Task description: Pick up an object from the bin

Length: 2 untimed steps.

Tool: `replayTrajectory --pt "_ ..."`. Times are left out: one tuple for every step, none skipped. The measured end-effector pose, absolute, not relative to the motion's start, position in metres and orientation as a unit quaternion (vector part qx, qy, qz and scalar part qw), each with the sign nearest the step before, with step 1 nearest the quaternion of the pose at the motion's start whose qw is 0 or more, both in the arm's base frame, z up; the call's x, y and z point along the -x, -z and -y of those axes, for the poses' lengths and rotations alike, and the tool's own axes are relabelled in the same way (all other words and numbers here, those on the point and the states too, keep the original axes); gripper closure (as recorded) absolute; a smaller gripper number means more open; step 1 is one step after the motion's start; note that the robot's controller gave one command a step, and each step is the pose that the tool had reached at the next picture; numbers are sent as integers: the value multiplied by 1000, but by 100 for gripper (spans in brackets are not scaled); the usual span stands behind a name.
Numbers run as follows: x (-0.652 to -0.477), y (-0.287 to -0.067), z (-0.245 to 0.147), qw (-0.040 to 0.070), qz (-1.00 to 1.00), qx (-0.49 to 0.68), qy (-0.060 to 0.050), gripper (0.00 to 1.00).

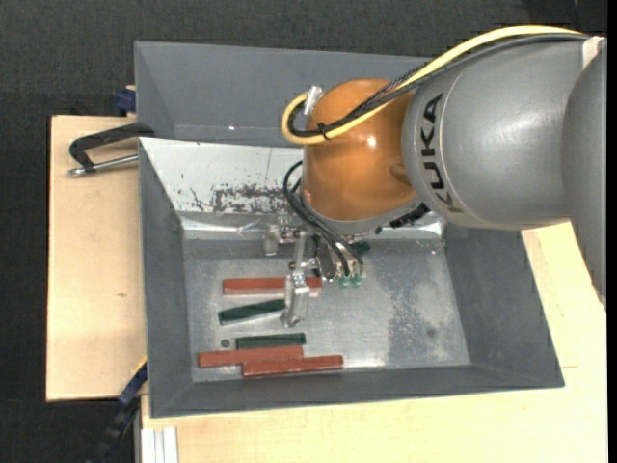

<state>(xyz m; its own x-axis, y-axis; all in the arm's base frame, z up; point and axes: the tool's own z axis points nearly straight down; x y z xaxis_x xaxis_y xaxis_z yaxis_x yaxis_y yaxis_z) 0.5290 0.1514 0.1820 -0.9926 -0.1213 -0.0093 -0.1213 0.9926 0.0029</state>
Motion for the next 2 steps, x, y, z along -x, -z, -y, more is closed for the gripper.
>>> replayTrajectory --pt "-553 -125 -114 3 -998 59 -1 0" --pt "-538 -71 -132 1 -997 -78 -1 100"
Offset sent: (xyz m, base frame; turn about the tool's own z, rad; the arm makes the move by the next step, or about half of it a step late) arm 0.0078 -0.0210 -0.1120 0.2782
